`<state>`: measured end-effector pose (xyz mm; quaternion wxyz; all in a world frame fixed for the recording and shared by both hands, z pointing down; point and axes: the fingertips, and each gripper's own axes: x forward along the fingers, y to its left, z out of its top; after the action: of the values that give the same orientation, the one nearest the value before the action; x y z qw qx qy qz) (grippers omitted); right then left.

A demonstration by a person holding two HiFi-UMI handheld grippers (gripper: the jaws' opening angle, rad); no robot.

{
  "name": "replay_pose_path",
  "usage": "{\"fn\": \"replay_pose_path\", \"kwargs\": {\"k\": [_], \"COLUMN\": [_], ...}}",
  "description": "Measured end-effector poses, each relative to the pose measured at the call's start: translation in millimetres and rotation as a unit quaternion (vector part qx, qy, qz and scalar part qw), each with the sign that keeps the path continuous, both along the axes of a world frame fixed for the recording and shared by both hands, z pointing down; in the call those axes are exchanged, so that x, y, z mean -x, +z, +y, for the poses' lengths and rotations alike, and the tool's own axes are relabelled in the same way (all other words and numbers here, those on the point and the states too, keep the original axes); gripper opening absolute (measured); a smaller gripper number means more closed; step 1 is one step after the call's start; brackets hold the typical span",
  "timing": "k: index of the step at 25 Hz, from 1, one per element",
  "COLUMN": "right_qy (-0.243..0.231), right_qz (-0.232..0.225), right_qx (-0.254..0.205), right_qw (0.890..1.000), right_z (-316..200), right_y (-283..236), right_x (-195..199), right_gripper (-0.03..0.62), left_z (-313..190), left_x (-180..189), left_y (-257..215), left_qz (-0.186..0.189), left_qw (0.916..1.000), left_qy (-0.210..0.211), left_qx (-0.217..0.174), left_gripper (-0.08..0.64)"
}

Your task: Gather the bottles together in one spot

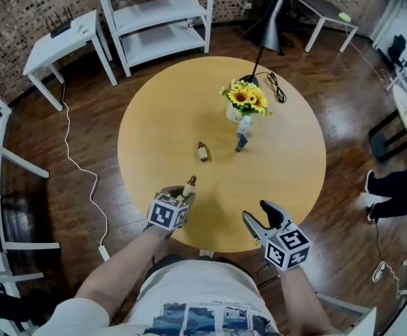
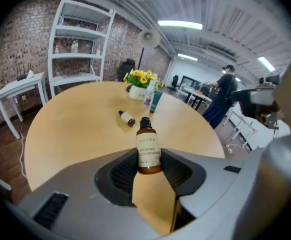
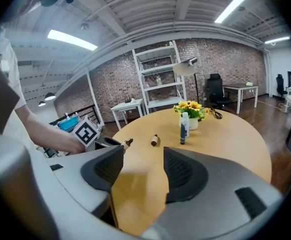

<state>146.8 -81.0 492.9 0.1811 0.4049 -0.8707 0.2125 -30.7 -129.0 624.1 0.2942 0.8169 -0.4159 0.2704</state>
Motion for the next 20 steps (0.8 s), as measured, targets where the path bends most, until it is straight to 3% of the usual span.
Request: {"fn": "replay_pose_path", "kwargs": {"k": [4,7,10,16,20], "right_qy": [-0.024,-0.035,-0.038,-0.023,-0.021], "right_qz": [-0.094,-0.150,-0.178,-0.211,-0.204], "right_qx": [0.010,0.029,0.042,0.072,0.071], "right_qw": [0.995,0.988,0.982,0.975,0.976], "right_z": [-16.4,-19.0,-19.2,-9.0,0.2], "right_y": [-28.0,-44.8,-52.5,-51.3,-51.2], "right_x": [41.0,70.2,92.5,106.6,111.1], "right_gripper": [0.188,0.184,0.184,0.147,0.068], "left_z": [18.7,33.8,45.0,67.6,76.9], "left_x": [-35.1,-54.7,-64.6,-67.3,-67.0], "left_y": [-66.0,-108.7,-136.3,-144.0,-139.3], "left_qz": [0.043,0.050,0.045,0.041,0.048], "left_qw": [0.9938,0.9829,0.9697,0.9561,0.9550], "left_qy": [0.041,0.073,0.105,0.134,0.142], "left_qx": [-0.094,-0.161,-0.216,-0.257,-0.256], "left_gripper": [0.152,0.152,0.152,0.152,0.152]}}
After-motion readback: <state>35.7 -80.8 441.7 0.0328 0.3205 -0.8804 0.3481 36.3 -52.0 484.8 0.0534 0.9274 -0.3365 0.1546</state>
